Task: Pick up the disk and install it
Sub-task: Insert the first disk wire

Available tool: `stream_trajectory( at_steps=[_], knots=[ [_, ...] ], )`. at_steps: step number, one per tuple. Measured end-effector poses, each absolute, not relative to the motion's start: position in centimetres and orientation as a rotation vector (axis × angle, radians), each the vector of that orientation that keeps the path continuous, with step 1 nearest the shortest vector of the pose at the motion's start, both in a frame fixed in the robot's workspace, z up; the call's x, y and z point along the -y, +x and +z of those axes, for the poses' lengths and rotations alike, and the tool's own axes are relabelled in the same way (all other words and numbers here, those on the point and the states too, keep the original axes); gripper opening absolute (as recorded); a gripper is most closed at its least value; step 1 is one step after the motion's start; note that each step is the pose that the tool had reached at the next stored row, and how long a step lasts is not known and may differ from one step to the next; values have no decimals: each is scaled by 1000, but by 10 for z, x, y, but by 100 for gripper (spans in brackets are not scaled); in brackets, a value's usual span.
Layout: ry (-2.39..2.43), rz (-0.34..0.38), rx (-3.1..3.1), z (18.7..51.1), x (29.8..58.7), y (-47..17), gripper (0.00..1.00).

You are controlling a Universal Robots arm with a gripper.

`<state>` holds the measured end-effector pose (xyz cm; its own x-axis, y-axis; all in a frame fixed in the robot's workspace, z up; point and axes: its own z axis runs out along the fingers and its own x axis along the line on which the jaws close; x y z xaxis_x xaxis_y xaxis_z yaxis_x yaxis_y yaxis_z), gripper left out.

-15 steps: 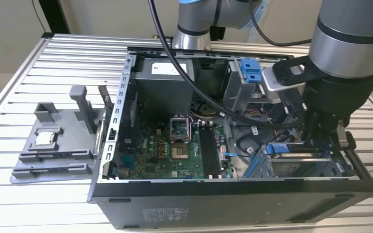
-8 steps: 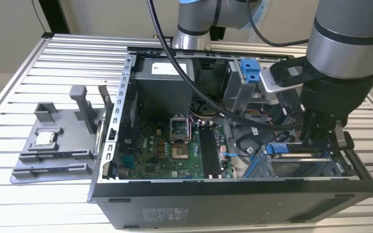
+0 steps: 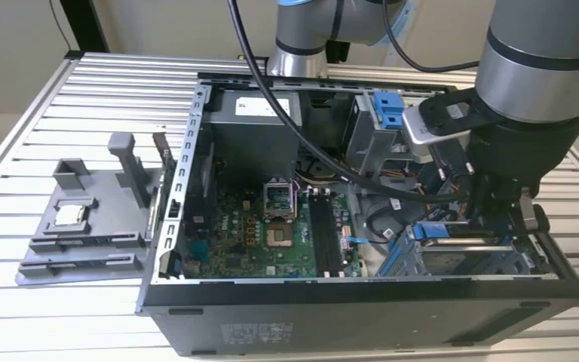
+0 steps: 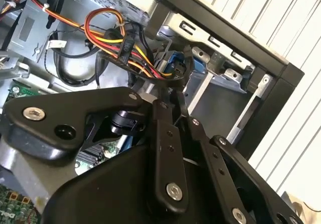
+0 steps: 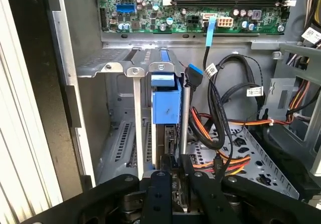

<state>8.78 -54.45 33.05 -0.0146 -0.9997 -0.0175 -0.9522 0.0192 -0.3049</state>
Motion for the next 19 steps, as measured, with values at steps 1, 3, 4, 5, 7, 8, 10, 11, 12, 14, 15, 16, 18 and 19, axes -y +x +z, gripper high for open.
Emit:
stream_trajectory(
  at_steps=[1, 3, 4, 5, 7, 8, 10, 11, 12, 14, 15, 16, 18, 19],
  knots=[
    [-2030, -304, -2065, 331, 545, 88, 0],
    [-2031, -304, -2065, 331, 545, 88, 0],
    [-2031, -304, -2065, 331, 545, 88, 0],
    [-2032, -304, -2064, 331, 545, 88, 0],
    [-2033, -304, -2062, 331, 545, 88, 0],
    [-2034, -304, -2061, 331, 545, 88, 0],
    [-2036, -304, -2060, 331, 545, 88, 0],
    [-2036, -304, -2059, 331, 545, 88, 0],
    [-2037, -303, -2058, 331, 545, 88, 0],
    [-2037, -303, -2058, 330, 545, 88, 0],
    [-2037, -302, -2059, 330, 545, 88, 0],
    [-2038, -302, -2059, 331, 545, 88, 0],
    [-2038, -302, -2059, 331, 545, 88, 0],
    [-2038, -302, -2059, 331, 545, 88, 0]
  ],
)
